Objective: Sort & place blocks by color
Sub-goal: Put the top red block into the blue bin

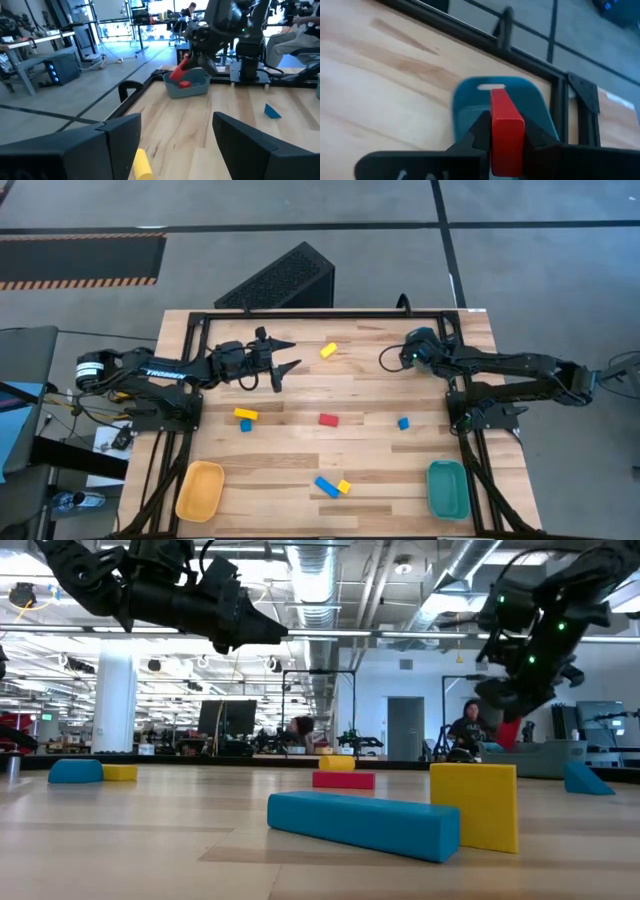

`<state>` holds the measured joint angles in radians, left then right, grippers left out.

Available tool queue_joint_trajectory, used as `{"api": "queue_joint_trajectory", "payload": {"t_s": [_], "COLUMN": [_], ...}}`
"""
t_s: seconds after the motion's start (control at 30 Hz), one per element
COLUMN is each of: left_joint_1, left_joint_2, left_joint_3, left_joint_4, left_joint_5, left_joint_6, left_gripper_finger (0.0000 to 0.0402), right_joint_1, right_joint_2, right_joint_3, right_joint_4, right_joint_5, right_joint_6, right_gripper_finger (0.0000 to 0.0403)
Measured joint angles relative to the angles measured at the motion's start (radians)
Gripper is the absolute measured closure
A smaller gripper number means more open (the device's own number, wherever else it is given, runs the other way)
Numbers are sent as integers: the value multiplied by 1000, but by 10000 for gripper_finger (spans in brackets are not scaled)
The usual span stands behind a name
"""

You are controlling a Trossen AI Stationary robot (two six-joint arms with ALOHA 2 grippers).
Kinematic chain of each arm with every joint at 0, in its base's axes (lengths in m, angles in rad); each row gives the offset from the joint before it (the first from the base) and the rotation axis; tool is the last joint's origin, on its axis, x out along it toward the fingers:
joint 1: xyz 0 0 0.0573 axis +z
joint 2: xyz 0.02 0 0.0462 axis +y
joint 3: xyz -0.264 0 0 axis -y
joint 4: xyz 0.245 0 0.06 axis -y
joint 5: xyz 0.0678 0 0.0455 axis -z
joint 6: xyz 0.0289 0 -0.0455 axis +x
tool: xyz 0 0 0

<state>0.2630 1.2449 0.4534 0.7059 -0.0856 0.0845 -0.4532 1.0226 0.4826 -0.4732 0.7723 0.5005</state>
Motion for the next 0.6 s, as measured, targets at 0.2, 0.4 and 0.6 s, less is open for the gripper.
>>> {"api": "queue_joint_trajectory", "payload": {"t_s": [0.2,0.4,0.6], "left_joint_1": [0,0,0], "left_joint_2": [0,0,0], "left_joint_3": [0,1,1], "left_joint_4": [0,0,-12], "left_joint_5": [-3,-31,-35], "left_joint_6": [0,0,0], "left_gripper_finger": [166,166,166], "right_joint_1": [-88,-99,-99], "right_joint_2": [38,45,45], "right_joint_3": [-27,-28,-28], "right_joint_4": [7,28,40], "right_joint_5": [-66,-69,-69], "right_joint_6": [7,-11,-20], "right_gripper_finger": [334,292,249]}}
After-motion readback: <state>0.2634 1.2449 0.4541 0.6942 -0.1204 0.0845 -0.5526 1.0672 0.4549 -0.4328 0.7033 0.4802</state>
